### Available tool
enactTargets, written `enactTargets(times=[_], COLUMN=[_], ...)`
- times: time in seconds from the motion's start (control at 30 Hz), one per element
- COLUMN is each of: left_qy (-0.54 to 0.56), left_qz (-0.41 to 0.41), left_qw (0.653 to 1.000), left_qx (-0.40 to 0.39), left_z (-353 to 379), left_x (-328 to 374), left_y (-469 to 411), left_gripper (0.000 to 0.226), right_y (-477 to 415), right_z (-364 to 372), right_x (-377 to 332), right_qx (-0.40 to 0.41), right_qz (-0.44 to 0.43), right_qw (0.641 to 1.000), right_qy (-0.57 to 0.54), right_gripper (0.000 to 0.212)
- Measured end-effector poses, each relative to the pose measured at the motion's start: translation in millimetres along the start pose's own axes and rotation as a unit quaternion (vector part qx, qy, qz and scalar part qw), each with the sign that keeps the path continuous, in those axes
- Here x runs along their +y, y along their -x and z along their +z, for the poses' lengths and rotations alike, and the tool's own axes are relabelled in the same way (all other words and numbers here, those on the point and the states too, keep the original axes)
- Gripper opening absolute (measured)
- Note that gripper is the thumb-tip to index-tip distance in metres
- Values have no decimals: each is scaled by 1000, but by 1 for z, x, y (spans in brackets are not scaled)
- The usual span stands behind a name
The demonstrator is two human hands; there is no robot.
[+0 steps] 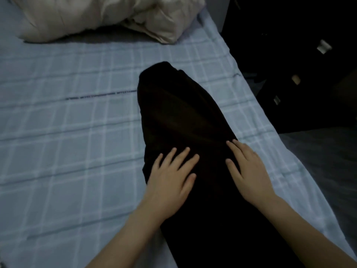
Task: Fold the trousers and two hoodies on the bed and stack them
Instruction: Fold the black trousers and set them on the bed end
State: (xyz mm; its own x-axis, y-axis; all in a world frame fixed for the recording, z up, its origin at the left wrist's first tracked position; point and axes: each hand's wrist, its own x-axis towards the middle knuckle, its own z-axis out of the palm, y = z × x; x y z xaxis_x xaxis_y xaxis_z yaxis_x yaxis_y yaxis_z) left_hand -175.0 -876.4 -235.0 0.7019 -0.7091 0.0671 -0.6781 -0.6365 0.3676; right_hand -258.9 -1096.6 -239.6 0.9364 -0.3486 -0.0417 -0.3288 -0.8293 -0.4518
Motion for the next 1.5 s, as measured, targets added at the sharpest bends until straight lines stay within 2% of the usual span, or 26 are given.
enactTargets(times=[0.07, 0.1, 0.13, 0.17, 0.2, 0.23, 0.27, 0.47, 0.53, 0.57, 0.63, 0.7, 0.77, 0.83, 0.9, 0.97, 1.03, 1.1, 1.2, 1.37, 1.5], left_qy=[40, 68, 135, 234, 347, 438, 488, 570, 542, 506, 393, 297, 221, 159, 25, -100, -96, -69, -80, -81, -118], left_qz=[-11, -65, -142, -218, -272, -294, -294, -267, -266, -255, -203, -151, -147, -191, -232, -198, -125, -85, -79, -77, -98], left_qw=[991, 979, 961, 929, 883, 836, 809, 765, 781, 802, 867, 911, 941, 961, 970, 972, 978, 988, 993, 993, 985], left_qx=[130, 179, 194, 186, 164, 150, 147, 137, 159, 188, 230, 242, 209, 124, 61, 79, 133, 108, 27, 23, -77], left_z=[-19, -28, -35, -41, -43, -43, -43, -40, -46, -53, -70, -76, -58, -39, -33, -39, -39, -25, 5, 28, -4], left_x=[-34, -53, -69, -80, -89, -96, -102, -131, -138, -143, -151, -151, -143, -135, -135, -131, -112, -91, -90, -102, -87], left_y=[-21, -34, -47, -61, -77, -93, -107, -164, -177, -184, -197, -208, -215, -216, -214, -208, -196, -181, -173, -179, -183], left_gripper=[48, 46, 45, 46, 48, 50, 53, 69, 76, 79, 81, 79, 77, 73, 73, 75, 72, 70, 66, 62, 62], right_y=[-28, -46, -66, -86, -106, -127, -146, -229, -246, -252, -263, -269, -268, -264, -265, -262, -243, -211, -187, -194, -191], right_z=[-7, -8, -8, -7, -5, -3, 1, 8, -1, -7, -22, -27, -12, 10, 16, 8, 4, 10, 30, 41, 15], right_x=[-13, -21, -31, -41, -52, -63, -73, -95, -100, -100, -92, -76, -60, -48, -48, -50, -57, -62, -45, -32, -44], right_qx=[32, 40, 43, 42, 40, 39, 41, -13, -19, 7, 102, 167, 146, 88, 67, 83, 108, 92, 12, 3, -63], right_qz=[-21, -36, -54, -72, -90, -106, -116, -32, -40, -60, -89, -80, -45, -15, -15, -29, -51, -95, -112, -96, -80], right_qw=[998, 997, 995, 993, 991, 989, 988, 993, 986, 981, 967, 956, 970, 983, 988, 993, 992, 991, 988, 990, 987], right_qy=[-41, -57, -69, -80, -90, -96, -98, -113, -161, -184, -217, -227, -191, -161, -142, -79, -33, 14, 108, 98, 125], right_gripper=[52, 51, 50, 49, 49, 48, 48, 52, 49, 45, 39, 37, 37, 37, 39, 45, 52, 57, 55, 56, 55])
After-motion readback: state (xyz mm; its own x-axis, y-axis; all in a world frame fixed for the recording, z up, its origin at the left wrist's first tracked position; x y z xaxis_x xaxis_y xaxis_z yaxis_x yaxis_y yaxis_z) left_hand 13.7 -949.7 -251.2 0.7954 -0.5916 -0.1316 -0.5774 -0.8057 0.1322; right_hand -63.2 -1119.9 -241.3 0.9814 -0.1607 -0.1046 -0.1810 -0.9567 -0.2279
